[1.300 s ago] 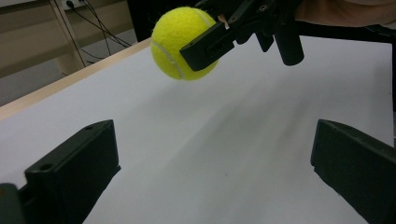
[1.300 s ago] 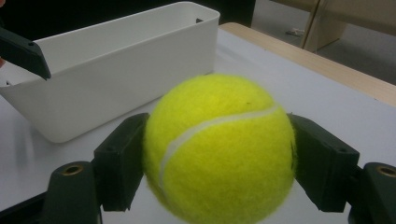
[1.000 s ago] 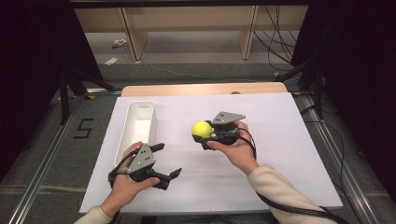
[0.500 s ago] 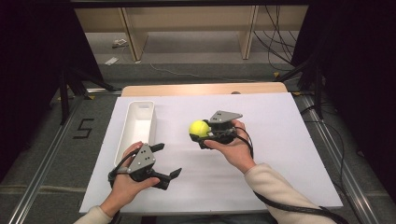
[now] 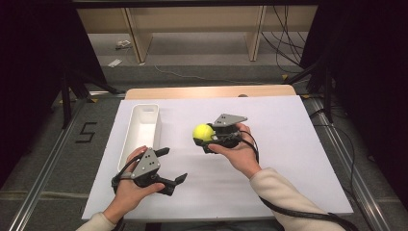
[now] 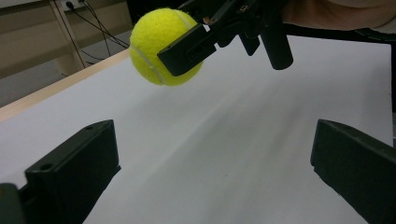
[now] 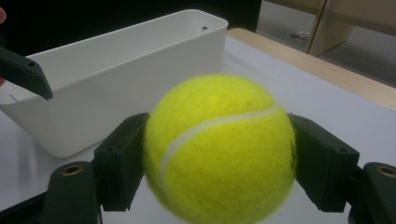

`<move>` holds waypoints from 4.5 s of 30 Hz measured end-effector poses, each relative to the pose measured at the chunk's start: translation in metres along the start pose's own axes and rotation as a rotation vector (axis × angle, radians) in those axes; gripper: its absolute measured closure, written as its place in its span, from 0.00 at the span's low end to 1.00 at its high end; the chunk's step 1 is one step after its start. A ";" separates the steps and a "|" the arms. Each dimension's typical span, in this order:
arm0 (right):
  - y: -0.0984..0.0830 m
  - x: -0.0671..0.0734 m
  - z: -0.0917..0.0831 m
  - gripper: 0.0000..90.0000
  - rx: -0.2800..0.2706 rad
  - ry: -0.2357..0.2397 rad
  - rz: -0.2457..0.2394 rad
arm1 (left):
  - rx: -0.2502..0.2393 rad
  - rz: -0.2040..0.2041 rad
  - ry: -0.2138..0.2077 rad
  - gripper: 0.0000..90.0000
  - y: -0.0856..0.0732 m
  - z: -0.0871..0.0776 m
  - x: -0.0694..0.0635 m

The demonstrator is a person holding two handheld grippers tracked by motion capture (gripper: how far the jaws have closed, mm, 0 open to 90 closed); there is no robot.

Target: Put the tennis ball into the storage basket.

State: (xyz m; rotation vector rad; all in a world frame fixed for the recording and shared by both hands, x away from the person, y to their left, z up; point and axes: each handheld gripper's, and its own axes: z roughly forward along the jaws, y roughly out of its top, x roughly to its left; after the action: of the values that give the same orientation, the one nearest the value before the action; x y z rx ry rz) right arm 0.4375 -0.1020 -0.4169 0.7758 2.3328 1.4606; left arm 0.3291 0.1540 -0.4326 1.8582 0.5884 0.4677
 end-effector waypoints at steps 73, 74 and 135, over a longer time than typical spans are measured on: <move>0.013 0.008 0.019 0.29 -0.011 0.027 0.004 | 0.002 -0.001 -0.013 0.01 0.000 0.003 -0.002; 0.013 0.008 0.019 0.29 -0.011 0.027 0.004 | 0.003 0.003 -0.012 0.01 0.000 0.003 -0.002; 0.027 0.012 0.031 0.29 -0.013 0.033 -0.011 | -0.002 0.008 -0.017 0.01 0.001 0.002 -0.004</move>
State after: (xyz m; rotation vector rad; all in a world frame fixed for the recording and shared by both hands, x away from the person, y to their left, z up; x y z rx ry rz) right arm 0.4509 -0.0629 -0.4060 0.7403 2.3459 1.4933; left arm 0.3273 0.1495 -0.4322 1.8617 0.5691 0.4573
